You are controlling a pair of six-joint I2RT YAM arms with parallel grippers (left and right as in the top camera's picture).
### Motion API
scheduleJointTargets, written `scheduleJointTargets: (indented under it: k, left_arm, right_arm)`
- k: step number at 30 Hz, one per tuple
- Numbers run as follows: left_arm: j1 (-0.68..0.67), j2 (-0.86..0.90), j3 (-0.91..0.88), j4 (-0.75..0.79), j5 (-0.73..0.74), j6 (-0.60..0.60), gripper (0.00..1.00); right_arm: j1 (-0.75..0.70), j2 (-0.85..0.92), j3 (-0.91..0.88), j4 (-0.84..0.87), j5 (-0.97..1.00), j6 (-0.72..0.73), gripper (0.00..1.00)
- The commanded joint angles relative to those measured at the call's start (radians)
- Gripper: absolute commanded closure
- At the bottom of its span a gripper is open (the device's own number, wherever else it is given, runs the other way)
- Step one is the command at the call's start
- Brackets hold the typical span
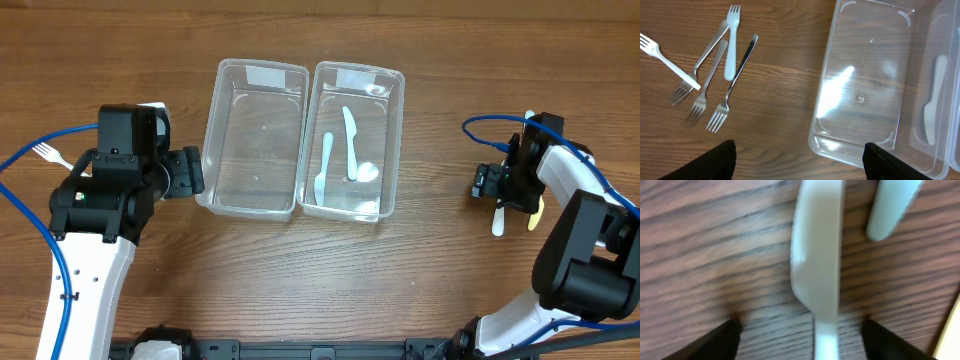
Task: Pack container
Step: 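Return the right gripper to the knives and grasp a white knife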
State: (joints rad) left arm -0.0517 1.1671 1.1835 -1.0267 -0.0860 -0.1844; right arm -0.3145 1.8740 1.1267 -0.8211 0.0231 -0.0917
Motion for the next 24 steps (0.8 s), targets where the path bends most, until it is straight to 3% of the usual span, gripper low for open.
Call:
scheduleJointTargets:
  k: [1,9,24]
  left_arm:
    - [0.003,0.0,0.02,-0.002,0.009,0.005,0.19]
    - [0.003,0.0,0.02,-0.002,0.009,0.005,0.2]
    - [0.003,0.0,0.02,-0.001,0.009,0.005,0.2]
  right_arm:
    - [0.0,0.06,-0.019,0.016,-0.055,-0.006,0.36]
    - [0.0,0.06,-0.019,0.025,-0.055,-0.006,0.65]
    - [0.0,0.06,-0.012,0.035,-0.074,-0.002,0.96]
